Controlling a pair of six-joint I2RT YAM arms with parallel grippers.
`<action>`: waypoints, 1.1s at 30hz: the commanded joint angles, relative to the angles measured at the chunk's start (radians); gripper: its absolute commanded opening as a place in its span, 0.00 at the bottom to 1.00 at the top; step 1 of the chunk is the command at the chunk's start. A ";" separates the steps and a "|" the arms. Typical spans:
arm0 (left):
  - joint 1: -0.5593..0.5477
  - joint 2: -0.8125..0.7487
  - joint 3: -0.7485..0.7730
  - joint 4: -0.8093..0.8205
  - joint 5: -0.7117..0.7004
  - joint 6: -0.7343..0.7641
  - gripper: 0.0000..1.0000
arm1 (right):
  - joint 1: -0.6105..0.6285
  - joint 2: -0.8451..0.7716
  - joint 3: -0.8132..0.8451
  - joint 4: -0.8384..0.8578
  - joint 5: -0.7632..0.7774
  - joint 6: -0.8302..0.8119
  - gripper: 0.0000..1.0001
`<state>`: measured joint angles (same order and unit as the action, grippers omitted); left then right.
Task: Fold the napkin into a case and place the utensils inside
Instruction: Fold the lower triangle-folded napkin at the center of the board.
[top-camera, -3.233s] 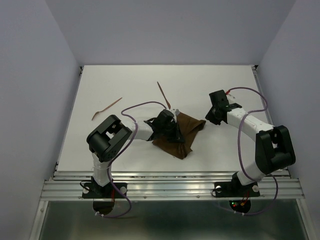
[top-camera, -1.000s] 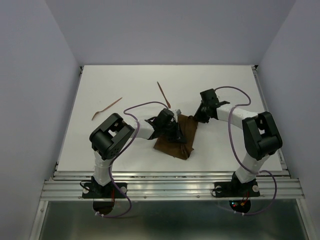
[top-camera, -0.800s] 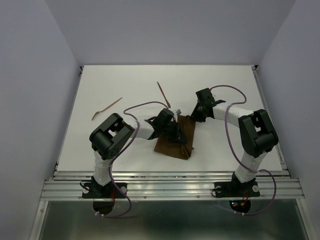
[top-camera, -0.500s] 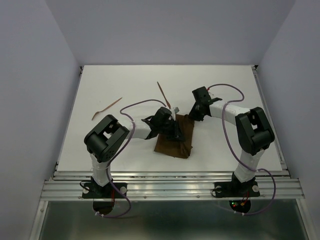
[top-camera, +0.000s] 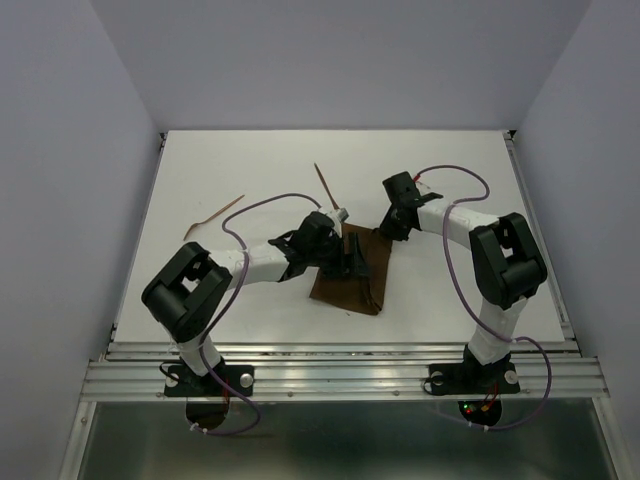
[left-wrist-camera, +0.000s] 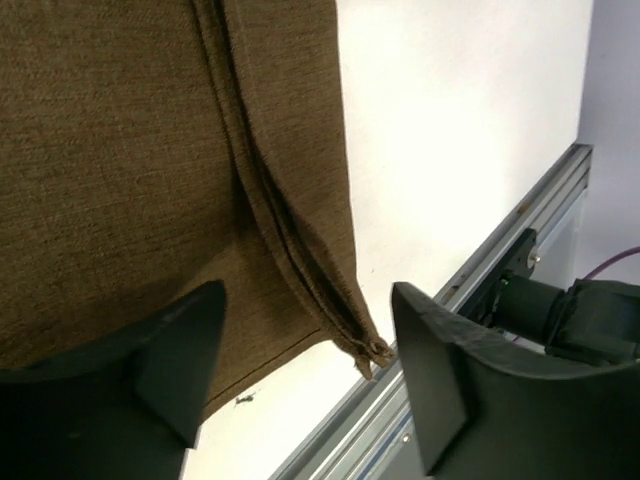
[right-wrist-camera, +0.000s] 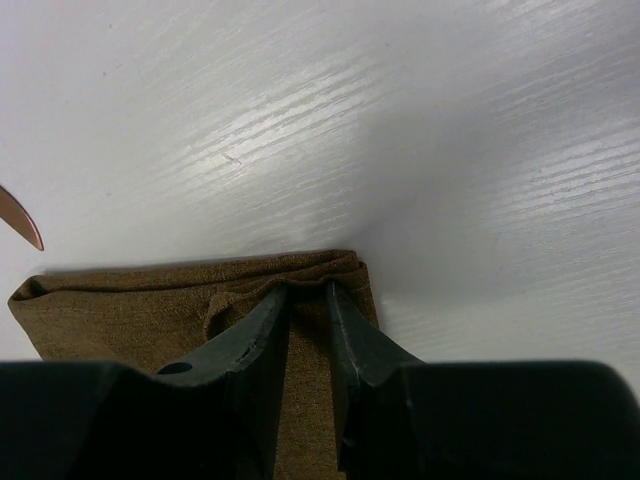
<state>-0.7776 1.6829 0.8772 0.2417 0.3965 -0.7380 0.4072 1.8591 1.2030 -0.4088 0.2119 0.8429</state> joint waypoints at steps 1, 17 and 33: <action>-0.017 -0.038 0.045 -0.053 -0.034 0.034 0.82 | 0.004 0.041 0.004 -0.091 0.063 -0.015 0.28; -0.077 0.112 0.092 -0.097 0.050 0.002 0.67 | 0.004 0.046 0.018 -0.084 0.057 -0.010 0.28; -0.074 0.058 0.088 -0.123 0.124 0.022 0.00 | 0.004 0.066 0.027 -0.099 0.081 -0.038 0.27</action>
<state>-0.8589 1.8034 0.9520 0.1513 0.4828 -0.7376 0.4103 1.8694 1.2194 -0.4282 0.2249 0.8341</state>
